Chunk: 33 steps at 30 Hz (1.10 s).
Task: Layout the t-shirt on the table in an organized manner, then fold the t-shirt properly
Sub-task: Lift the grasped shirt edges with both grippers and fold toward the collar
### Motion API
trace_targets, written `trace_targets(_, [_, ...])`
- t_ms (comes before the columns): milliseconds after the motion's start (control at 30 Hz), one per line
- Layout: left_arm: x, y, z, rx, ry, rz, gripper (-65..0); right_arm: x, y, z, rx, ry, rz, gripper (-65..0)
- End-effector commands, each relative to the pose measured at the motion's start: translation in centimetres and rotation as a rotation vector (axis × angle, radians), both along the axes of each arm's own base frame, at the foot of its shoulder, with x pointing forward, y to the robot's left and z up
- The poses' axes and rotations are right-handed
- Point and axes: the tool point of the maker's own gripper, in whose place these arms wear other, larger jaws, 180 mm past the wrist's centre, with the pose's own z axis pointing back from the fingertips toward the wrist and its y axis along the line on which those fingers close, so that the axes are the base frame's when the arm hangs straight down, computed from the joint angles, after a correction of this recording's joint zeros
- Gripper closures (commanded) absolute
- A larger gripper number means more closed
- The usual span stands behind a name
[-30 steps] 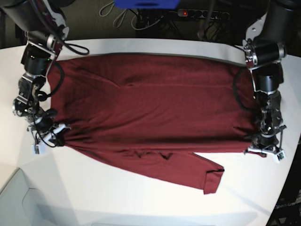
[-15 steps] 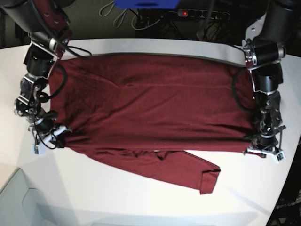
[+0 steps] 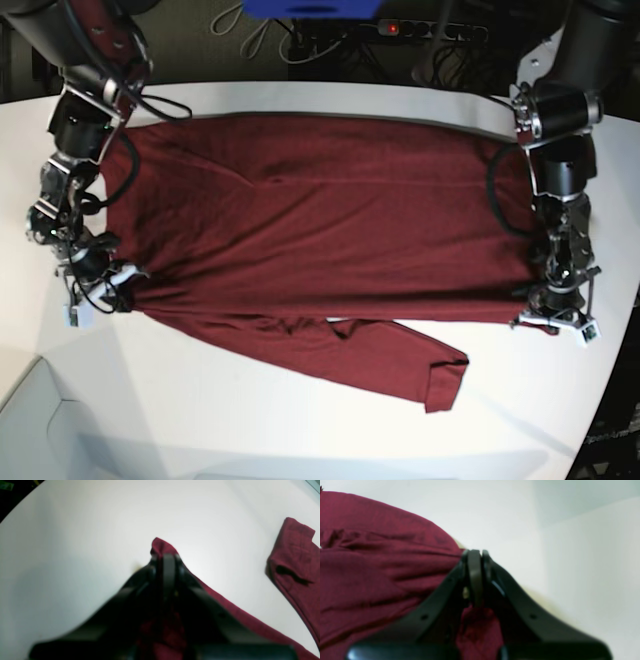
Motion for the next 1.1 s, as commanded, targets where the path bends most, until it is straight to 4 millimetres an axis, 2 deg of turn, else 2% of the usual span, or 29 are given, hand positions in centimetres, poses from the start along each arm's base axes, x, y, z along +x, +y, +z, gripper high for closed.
trace_targets(0, [0.9,1.0,2.3,0.034,-0.062,0.007,-0.1,0.6,-1.2,2.5,-0.025,-0.081,-0.017,0.0])
trace_targets(133, [0.5,-0.5,2.6,0.042,-0.094,-0.017,-0.1,-0.9,0.1,3.4,-0.062,-0.122,-0.003,0.0])
trace_targets(200, [0.4,-0.8,3.5,0.050,-0.109,-0.031,-0.1,-1.6,0.5,4.2,-0.082,-0.145,0.002,0.0])
trace_targets(400, [-0.5,-1.4,5.0,0.057,-0.098,-0.065,-0.1,-3.4,0.9,4.8,-0.121,-0.166,0.005,0.0])
trace_targets(600, [-2.1,-1.7,5.7,0.086,-0.119,-0.083,-0.1,-5.4,1.0,5.9,-0.170,-0.187,0.012,0.0])
trace_targets(767, [-3.1,-2.2,6.6,0.018,-0.182,-0.080,-0.1,-7.2,1.6,7.1,-0.153,-0.229,0.018,0.0])
trace_targets(1067, [-5.3,-1.0,8.5,-0.071,-0.262,-0.074,-0.1,-10.3,2.5,8.3,-0.135,-0.262,0.036,0.0])
